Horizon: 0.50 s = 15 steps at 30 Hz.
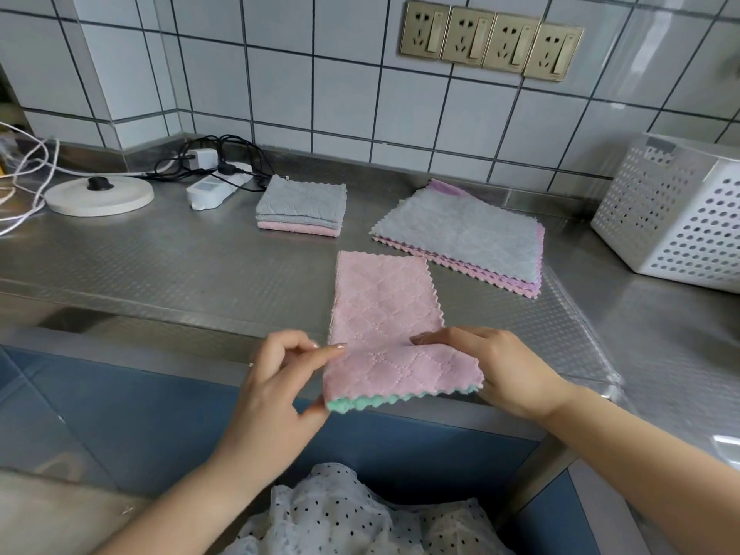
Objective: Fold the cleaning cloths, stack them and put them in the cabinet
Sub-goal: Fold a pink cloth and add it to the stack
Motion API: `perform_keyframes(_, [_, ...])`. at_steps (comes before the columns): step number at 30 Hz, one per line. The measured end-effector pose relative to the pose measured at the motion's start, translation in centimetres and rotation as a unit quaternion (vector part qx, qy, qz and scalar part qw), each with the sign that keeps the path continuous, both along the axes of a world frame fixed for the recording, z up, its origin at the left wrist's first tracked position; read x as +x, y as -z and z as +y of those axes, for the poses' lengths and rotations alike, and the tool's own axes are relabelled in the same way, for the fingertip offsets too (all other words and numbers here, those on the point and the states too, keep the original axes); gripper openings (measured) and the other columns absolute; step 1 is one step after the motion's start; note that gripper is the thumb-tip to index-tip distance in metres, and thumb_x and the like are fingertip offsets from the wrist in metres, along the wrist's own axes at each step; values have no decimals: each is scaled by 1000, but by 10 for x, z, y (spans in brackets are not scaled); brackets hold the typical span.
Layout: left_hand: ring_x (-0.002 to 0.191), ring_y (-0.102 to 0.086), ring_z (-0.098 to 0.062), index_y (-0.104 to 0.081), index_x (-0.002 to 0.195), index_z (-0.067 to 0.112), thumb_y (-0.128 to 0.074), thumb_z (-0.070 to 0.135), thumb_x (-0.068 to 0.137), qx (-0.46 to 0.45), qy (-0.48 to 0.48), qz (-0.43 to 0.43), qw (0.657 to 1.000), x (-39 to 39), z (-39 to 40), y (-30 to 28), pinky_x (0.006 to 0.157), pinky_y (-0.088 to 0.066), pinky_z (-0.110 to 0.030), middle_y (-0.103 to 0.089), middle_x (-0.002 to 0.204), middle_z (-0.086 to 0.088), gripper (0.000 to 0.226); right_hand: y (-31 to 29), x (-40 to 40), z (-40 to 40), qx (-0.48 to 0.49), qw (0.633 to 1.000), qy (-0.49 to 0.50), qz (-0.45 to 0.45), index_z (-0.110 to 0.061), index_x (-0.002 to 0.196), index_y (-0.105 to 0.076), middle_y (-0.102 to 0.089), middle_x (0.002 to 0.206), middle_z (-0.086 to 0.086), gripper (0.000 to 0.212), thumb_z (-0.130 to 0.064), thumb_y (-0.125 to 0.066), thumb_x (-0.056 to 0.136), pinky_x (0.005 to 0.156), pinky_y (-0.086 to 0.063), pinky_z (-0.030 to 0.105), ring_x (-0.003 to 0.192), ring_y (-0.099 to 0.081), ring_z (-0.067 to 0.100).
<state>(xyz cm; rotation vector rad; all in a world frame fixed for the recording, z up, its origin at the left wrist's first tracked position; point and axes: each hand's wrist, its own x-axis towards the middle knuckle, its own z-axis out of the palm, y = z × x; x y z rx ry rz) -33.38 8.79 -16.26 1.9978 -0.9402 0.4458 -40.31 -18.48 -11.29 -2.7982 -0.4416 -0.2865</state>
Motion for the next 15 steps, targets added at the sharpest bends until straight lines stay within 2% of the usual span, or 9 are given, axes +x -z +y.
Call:
perform_keyframes(2, [108,-46,-1,-61,105,31,-69,21,66,7,13,-38,999,18,-5,-8,98,-32,-9,-48,113,10,40,0,4,0,21,999,27,-2,-38,117,-52,-72,102,-4,38,-21,-50,83,70,-53,41,87,-67,25])
perform_keyframes(3, [108,-48,1,-62,101,32,-64,21,69,6,33,-38,999,28,-8,-17,96,-34,-8,-52,112,16,34,-4,9,1,46,998,46,-4,-33,114,-56,-72,98,-6,32,-22,-51,84,70,-53,40,84,-68,24])
perform_keyframes(5, [100,-55,9,-63,92,36,-57,17,72,-19,62,41,997,37,-16,-32,86,-38,-3,-60,104,27,28,-10,14,6,119,989,83,-6,-29,100,-65,-72,89,-10,22,-17,-54,85,69,-52,34,77,-66,14])
perform_keyframes(6, [93,-58,9,-61,87,40,-55,16,74,-39,62,91,993,42,-21,-40,79,-39,-2,-63,98,28,27,-14,20,9,155,982,106,-16,-32,86,-65,-70,77,-11,18,-17,-54,84,63,-49,29,67,-61,10])
perform_keyframes(8, [82,-61,0,-58,87,41,-54,22,83,-72,53,171,981,59,-35,-50,75,-43,-13,-69,88,14,19,-22,36,11,207,964,163,-40,-26,63,-53,-52,55,-7,22,-21,-50,84,51,-32,25,52,-39,7])
perform_keyframes(10, [78,-58,-14,-58,98,37,-54,32,86,-105,37,239,965,80,-50,-60,76,-43,-30,-68,85,-3,14,-30,59,12,220,947,228,-45,-18,58,-42,-37,51,-5,34,-23,-52,90,48,-20,24,50,-27,8])
perform_keyframes(11, [76,-55,-17,-55,112,36,-53,34,88,-117,33,272,955,91,-56,-63,74,-40,-33,-64,82,-10,24,-35,70,12,225,939,256,-38,-17,58,-40,-34,52,-5,38,-27,-54,92,48,-18,25,50,-26,9])
perform_keyframes(13, [77,-52,-17,-32,138,32,-51,28,93,-113,31,329,937,106,-65,-68,72,-37,-32,-57,81,-11,49,-39,91,8,230,923,308,1,-16,59,-37,-34,53,-3,41,-33,-54,92,48,-18,28,51,-30,13])
perform_keyframes(15, [82,-52,-16,-6,147,39,-51,26,94,-50,29,347,936,115,-69,-68,71,-36,-26,-56,86,-8,71,-38,105,5,220,911,342,61,-16,59,-36,-36,53,-1,42,-34,-55,92,48,-24,29,53,-36,16])
